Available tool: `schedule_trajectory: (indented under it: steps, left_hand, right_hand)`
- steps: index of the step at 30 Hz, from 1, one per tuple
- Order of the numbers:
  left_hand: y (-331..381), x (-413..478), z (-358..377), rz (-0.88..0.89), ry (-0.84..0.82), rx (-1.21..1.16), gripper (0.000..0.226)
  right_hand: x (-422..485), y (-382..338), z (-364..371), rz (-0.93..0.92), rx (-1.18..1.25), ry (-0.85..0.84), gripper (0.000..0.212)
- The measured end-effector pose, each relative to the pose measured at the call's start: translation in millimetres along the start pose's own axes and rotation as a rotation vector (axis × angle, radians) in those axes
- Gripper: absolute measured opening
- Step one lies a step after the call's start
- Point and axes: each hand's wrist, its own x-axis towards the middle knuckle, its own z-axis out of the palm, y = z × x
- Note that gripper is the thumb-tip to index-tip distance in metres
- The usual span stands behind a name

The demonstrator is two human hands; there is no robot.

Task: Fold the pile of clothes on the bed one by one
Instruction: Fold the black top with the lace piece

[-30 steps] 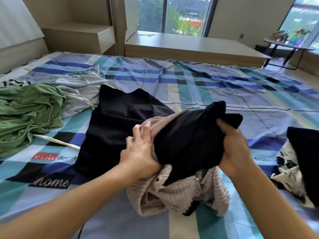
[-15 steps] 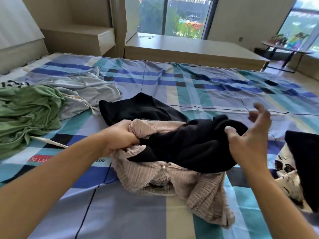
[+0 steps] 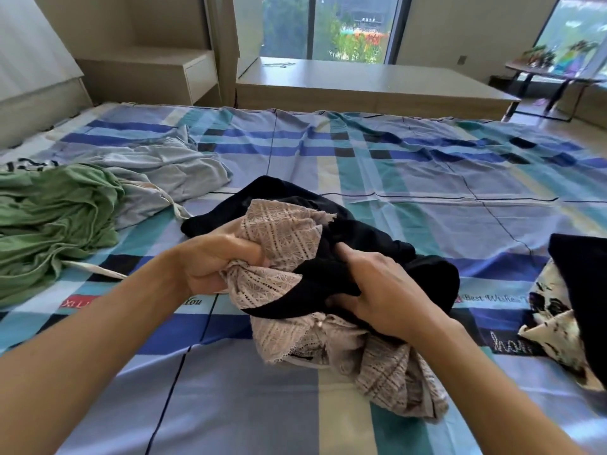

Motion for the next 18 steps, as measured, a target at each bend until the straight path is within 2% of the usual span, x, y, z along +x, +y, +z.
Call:
schedule_trajectory:
  steps: [2, 4, 8, 12, 14, 16, 18]
  left_hand:
    - [6, -1, -6, -0.003, 0.001, 0.071, 0.048]
    - [16, 0, -14, 0.012, 0.113, 0.216, 0.044]
    - [35, -1, -31, 0.135, 0.358, 0.525, 0.033]
    - [49, -5, -43, 0.181, 0.449, 0.630, 0.047]
    - [53, -4, -49, 0.188, 0.495, 0.640, 0.050]
    - [49, 0, -52, 0.208, 0.636, 0.706, 0.047]
    - [38, 5, -48, 0.283, 0.886, 0.939, 0.036]
  right_hand:
    - [2, 7, -4, -0.014, 0.090, -0.029, 0.030]
    - [3, 16, -11, 0.012, 0.271, -0.048, 0.025]
    - [2, 23, -32, 0.023, 0.544, 0.016, 0.029]
    - [-1, 15, -46, 0.038, 0.792, 0.119, 0.044]
    - [-4, 16, -47, 0.140, 0.995, 0.228, 0.057]
    - [-5, 11, -45, 0.299, 1.206, 0.327, 0.065]
    - [-3, 9, -38, 0.574, 1.333, 0.415, 0.050]
